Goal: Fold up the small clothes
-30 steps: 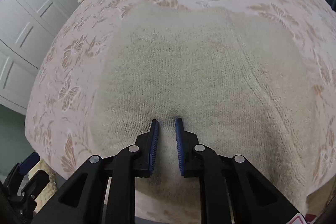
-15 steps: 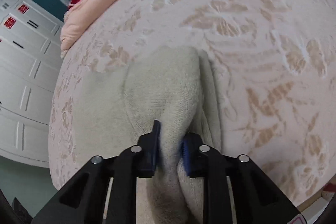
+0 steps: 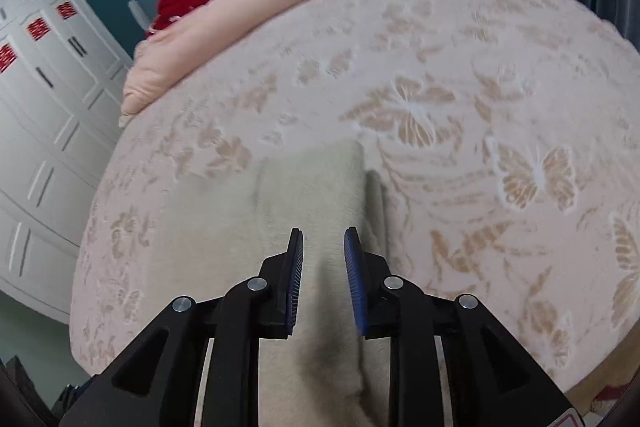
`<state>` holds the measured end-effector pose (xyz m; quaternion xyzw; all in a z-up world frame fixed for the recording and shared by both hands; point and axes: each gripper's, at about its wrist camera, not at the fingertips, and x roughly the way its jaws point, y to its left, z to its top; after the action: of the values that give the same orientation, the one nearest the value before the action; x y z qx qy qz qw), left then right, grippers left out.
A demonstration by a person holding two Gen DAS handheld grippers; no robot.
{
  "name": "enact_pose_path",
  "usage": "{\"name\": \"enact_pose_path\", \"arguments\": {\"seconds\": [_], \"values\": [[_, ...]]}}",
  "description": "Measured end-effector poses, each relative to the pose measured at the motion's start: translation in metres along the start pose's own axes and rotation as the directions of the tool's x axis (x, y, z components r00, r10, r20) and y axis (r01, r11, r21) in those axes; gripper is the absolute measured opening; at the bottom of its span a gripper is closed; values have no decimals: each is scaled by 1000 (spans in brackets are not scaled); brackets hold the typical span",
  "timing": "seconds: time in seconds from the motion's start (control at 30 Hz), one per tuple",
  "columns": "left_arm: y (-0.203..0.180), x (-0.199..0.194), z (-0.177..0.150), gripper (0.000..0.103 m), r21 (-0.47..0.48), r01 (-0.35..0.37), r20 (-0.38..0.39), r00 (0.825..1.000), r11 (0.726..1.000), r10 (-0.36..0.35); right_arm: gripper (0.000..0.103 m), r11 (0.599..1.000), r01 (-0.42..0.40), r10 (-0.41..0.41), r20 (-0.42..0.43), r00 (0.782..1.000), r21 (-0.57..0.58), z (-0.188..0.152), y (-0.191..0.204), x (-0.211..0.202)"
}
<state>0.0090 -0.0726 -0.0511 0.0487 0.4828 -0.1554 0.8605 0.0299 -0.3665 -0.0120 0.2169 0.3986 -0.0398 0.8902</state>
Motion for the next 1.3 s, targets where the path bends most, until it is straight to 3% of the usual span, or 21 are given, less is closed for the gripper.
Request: {"name": "enact_pose_path", "arguments": {"seconds": [0.1, 0.17, 0.23, 0.27, 0.3, 0.33, 0.4, 0.5, 0.57, 0.7, 0.8, 0.87, 0.93, 0.97, 1.07, 1.1, 1.17, 1.23, 1.27, 1.3], "values": [[7, 5, -1, 90, -41, -8, -20, 1000, 999, 7, 22, 987, -145, 140, -68, 988, -73, -16, 45, -10], [10, 4, -2, 89, -57, -5, -21, 1000, 998, 4, 20, 972, -202, 182, -164, 969, -117, -41, 75, 9], [11, 0, -4, 89, -58, -8, -12, 1000, 998, 7, 19, 967, -203, 157, -270, 950, -152, -74, 96, 45], [12, -3, -4, 90, -54, -10, -5, 1000, 998, 10, 18, 967, -191, 122, -352, 928, -170, -93, 103, 73], [12, -6, -5, 90, -50, -12, 2, 1000, 999, 12, 16, 967, -146, 54, -390, 919, -210, -109, 106, 93], [13, -9, -6, 90, -47, -15, 8, 1000, 999, 15, 13, 962, -129, 26, -391, 920, -239, -118, 111, 101], [16, -14, -6, 90, -50, -19, 12, 1000, 999, 20, 15, 964, -105, 11, -356, 934, -244, -110, 123, 84], [22, -18, -9, 91, -63, -17, 25, 1000, 998, 19, 15, 968, -154, 94, -282, 955, -197, -88, 133, 54], [24, -13, -10, 91, -87, -8, 8, 1000, 996, 8, 15, 968, -134, 74, -266, 961, -214, -81, 138, 57], [18, -14, -10, 91, -80, 1, 10, 1000, 997, 0, 11, 955, -101, -7, -360, 933, -279, -101, 138, 117], [13, -25, -9, 91, -41, -15, 47, 999, 999, 16, 11, 966, -121, 32, -354, 935, -230, -86, 144, 100], [16, -29, -10, 92, -43, -15, 57, 998, 999, 17, 11, 970, -155, 92, -307, 947, -188, -78, 139, 78], [20, -26, -10, 92, -65, -13, 45, 999, 998, 15, 11, 979, -110, 54, -306, 951, -172, -81, 123, 79], [21, -22, -10, 92, -76, -8, 33, 999, 997, 11, 7, 981, -98, 35, -342, 939, -169, -88, 111, 91], [18, -14, -10, 92, -87, 5, 0, 1000, 996, -5, 5, 984, -177, 164, -377, 912, 1, -87, 81, 83], [15, -16, -10, 92, -76, 8, 8, 1000, 997, -7, 7, 984, -178, 177, -340, 924, 29, -80, 76, 66], [8, -21, -10, 92, -33, -6, 31, 999, 999, 7, 12, 988, -156, 154, -200, 968, 7, -67, 62, 23], [2, -23, -10, 92, -7, 1, 45, 999, 1000, -1, 30, 998, -62, 65, -112, 992, 24, -64, 34, -7], [0, -22, -9, 92, -1, 6, 42, 999, 1000, -6, 46, 999, -12, 17, -93, 996, 50, -65, 19, -14], [-2, -20, -9, 92, 4, 8, 34, 999, 1000, -8, 50, 996, 27, -19, -94, 995, 82, -68, 2, -16]]}}
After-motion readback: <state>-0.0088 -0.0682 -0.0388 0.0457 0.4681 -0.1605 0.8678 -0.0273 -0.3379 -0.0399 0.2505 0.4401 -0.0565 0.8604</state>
